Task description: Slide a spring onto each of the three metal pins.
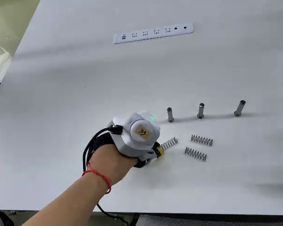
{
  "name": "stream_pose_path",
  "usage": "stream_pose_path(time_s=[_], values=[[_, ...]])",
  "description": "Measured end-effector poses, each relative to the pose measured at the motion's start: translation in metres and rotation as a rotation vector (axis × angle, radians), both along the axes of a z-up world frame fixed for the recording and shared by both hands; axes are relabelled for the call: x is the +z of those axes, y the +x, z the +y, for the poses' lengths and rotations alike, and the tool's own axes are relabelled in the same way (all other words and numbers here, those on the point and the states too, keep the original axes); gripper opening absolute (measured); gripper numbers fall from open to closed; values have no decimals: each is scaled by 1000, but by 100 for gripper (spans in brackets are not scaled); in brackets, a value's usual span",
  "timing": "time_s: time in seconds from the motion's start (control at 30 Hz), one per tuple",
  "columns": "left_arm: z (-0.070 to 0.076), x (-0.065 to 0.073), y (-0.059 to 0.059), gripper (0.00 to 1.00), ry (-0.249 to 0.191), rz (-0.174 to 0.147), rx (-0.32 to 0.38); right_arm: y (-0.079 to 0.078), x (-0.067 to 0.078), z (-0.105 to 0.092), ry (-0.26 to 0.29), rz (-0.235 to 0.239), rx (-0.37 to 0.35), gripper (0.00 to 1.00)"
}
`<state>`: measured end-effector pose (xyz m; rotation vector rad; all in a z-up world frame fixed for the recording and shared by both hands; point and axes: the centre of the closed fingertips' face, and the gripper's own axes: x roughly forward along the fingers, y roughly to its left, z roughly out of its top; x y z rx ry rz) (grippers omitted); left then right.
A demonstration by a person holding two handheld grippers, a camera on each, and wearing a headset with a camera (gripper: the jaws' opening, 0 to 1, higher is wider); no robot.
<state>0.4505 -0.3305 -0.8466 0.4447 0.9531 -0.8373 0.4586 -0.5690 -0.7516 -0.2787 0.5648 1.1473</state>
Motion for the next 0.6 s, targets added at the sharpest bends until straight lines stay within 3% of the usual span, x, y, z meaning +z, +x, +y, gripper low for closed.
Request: stream_pose_path(time_s=[0.6], values=[[0,4,-1,7,-23,1,14,3,0,1,2,-3,0,84]])
